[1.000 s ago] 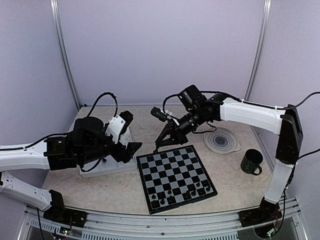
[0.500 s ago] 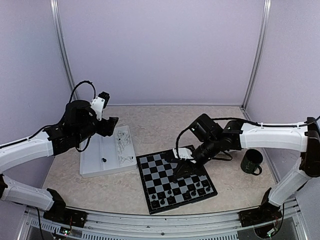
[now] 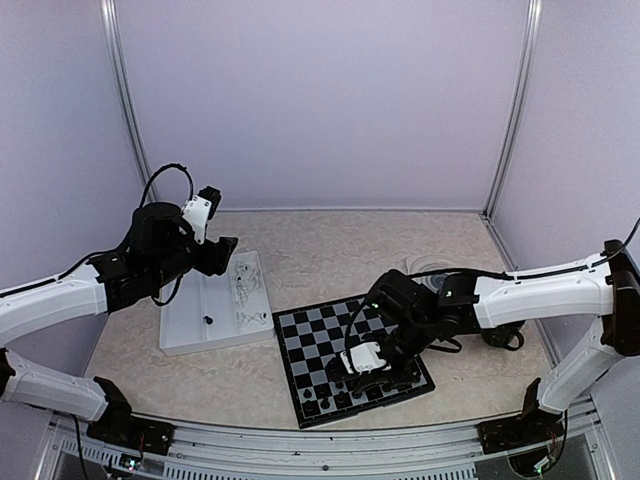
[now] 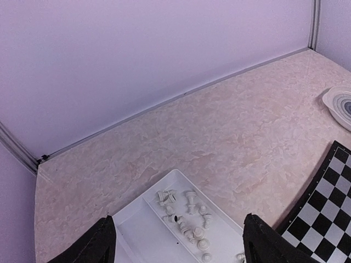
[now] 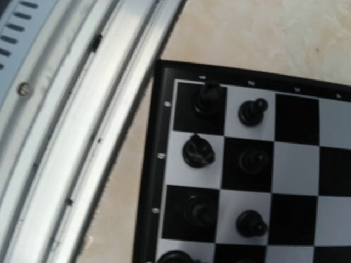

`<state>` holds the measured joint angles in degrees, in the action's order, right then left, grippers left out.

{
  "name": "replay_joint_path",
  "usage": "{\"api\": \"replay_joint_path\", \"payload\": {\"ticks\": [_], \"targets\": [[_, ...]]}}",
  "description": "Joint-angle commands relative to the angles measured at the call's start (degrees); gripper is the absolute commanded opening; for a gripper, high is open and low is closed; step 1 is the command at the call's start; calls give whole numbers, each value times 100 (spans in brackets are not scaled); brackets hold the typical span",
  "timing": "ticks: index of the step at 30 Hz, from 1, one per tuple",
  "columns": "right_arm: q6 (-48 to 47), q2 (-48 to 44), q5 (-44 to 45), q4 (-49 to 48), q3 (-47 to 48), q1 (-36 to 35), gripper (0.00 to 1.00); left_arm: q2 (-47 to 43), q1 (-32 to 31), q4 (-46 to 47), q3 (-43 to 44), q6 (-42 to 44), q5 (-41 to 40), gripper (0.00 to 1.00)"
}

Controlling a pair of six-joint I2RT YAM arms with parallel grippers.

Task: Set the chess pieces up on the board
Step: Place the queen at e8.

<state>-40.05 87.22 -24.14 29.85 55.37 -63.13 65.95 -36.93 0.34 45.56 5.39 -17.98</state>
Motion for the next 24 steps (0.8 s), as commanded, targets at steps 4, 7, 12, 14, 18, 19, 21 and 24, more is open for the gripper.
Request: {"api": "replay_joint_path", "payload": {"ticks": [4,7,12,14,18,19,21,24], "targets": [[-75,229,388,-226,-88,-120,7,-4,11,-16,-47,14,55,79],[-29,305,443,-252,-82,-133,7,-4,4,-16,-39,2,96,79],[-53,347,397,-205,-93,-145,7,-14,1,-16,-39,4,102,79],[-69,366,401,-191,-105,-147,8,-21,1,-16,-39,1,109,79],[-71,413,380,-163,-90,-154,9,-12,-5,-16,-30,6,119,79],[-66,430,382,-157,-83,-155,9,-12,-1,-16,-30,2,118,79],[-60,464,393,-163,-72,-160,9,-16,-7,-16,-35,-4,123,79],[-47,520,417,-172,-59,-164,10,-9,-7,-16,-28,-20,151,79]]}}
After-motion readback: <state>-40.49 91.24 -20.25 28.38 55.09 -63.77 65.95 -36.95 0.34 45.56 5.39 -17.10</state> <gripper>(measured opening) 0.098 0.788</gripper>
